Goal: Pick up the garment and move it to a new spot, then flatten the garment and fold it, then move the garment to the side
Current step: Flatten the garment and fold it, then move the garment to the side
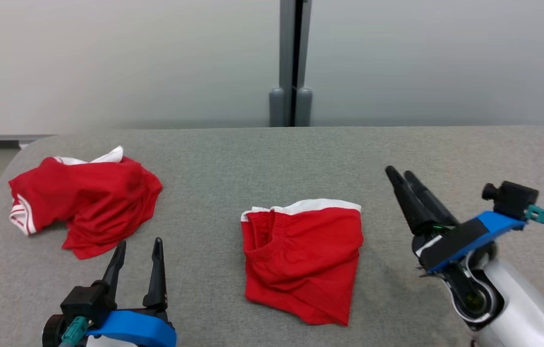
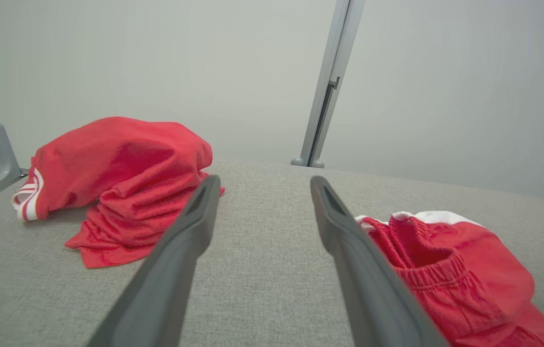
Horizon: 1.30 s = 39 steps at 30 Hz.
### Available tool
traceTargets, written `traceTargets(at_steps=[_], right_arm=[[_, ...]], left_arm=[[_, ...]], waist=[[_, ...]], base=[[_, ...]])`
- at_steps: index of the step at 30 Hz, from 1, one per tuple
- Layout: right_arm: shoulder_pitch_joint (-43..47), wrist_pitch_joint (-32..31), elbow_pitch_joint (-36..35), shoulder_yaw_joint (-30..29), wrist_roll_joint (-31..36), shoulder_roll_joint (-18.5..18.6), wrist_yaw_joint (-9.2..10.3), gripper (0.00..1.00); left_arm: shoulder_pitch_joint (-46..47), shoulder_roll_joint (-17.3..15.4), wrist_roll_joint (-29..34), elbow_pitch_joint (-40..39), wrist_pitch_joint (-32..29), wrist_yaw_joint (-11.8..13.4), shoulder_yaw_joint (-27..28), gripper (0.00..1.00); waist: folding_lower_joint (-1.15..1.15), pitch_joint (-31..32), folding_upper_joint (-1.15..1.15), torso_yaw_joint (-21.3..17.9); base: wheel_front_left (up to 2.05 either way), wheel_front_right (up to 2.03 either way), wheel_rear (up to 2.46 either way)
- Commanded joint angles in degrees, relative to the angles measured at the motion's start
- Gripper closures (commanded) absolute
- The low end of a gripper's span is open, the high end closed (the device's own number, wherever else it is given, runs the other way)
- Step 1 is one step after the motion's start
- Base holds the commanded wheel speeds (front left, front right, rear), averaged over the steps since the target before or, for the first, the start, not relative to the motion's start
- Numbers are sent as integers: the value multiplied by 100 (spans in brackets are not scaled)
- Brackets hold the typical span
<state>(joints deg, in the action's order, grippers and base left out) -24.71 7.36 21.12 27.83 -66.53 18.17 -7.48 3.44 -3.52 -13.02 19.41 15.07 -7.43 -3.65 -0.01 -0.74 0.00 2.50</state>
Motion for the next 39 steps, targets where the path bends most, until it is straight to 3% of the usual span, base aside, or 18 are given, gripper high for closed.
traceTargets(at_steps=[1, 7, 13, 19, 29, 39], right_arm=[[94, 180, 1, 60, 220, 140, -3, 0], [192, 743, 255, 68, 1538, 369, -3, 0], [610, 783, 250, -773, 2964, 130, -3, 0], [1249, 785, 134, -1848, 4192, -435, -3, 0], [1514, 786, 140, -2398, 4771, -904, -2, 0], [1393, 786, 463, -2093, 4552, -901, -3, 0]], left_arm=[[-24, -34, 29, -31, 15, -8, 31, 0], [-48, -85, 65, -144, 14, -7, 110, 0], [-54, -123, 72, -227, 14, -8, 240, 0], [-100, -122, 97, -258, 14, -8, 257, 0], [-99, -101, 107, -213, 14, -7, 261, 0], [-68, -72, 145, -233, 14, -8, 251, 0]], waist=[[1, 64, 0, -102], [1, 104, 0, -361], [1, 126, 0, -495], [1, 130, 0, -499], [1, 131, 0, -450], [1, 101, 0, -352]], base=[[0, 0, 0], [0, 0, 0], [0, 0, 0], [0, 0, 0], [0, 0, 0], [0, 0, 0]])
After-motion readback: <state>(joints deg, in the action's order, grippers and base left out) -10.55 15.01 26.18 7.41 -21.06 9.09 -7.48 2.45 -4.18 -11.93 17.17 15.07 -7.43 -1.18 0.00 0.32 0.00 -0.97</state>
